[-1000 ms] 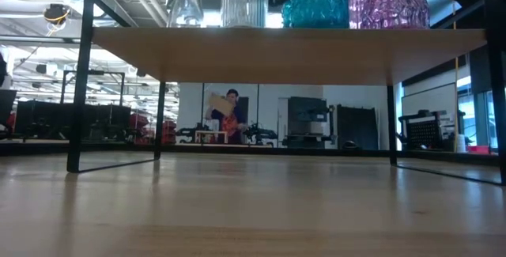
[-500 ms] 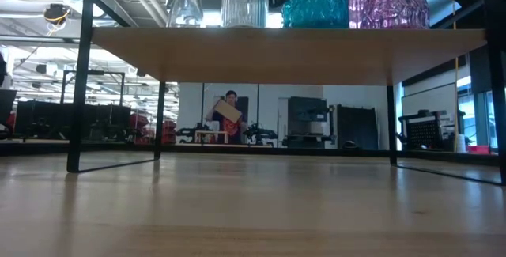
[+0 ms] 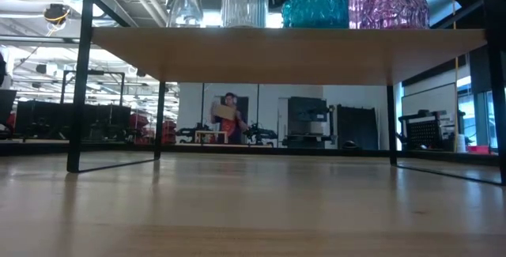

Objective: Sort vases onto shelf
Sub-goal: Put the transparent vase on the shelf

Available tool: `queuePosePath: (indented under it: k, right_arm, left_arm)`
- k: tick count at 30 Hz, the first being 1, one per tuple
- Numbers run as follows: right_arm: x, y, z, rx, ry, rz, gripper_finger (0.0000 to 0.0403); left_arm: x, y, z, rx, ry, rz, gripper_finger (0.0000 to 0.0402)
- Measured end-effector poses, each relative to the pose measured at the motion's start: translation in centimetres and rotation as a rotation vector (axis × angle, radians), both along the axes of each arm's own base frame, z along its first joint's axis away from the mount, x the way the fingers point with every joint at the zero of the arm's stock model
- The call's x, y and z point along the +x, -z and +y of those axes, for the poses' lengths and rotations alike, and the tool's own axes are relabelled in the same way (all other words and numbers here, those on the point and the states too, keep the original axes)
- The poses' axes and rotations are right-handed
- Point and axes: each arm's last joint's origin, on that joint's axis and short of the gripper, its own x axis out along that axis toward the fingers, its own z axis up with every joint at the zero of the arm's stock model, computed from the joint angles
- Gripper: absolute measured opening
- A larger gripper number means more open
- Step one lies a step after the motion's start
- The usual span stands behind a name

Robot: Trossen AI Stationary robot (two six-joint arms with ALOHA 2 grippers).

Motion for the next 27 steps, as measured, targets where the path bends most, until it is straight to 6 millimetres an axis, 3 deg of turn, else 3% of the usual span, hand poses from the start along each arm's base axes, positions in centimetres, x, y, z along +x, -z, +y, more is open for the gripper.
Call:
queuePosePath:
  k: [4,14,16,19,21,27]
  right_arm:
    - [0.0,0.1,0.0,-0.006,0.010,0.009,0.0198]
    - [0.0,0.1,-0.1,-0.027,0.014,-0.007,0.0198]
    - [0.1,0.0,-0.1,-0.032,0.012,-0.020,0.0237]
    - [0.3,-0.1,0.1,-0.051,0.005,-0.052,0.0343]
    - [0.4,-0.1,0.1,-0.049,0.010,-0.045,0.0379]
    - [0.5,-0.1,0.4,-0.037,-0.002,-0.045,0.0315]
  left_arm:
    - [-0.1,0.1,-0.2,-0.001,-0.002,0.009,0.0235]
    - [-0.1,0.0,-0.6,0.030,-0.024,0.005,0.0235]
    - [-0.1,-0.1,-0.7,0.045,-0.035,0.000,0.0235]
    - [0.0,-0.3,-0.7,0.046,-0.045,-0.033,0.0234]
    - [-0.1,-0.4,-0.9,0.048,-0.041,-0.035,0.0234]
    - [-0.1,-0.3,-1.1,0.051,-0.042,-0.029,0.0234]
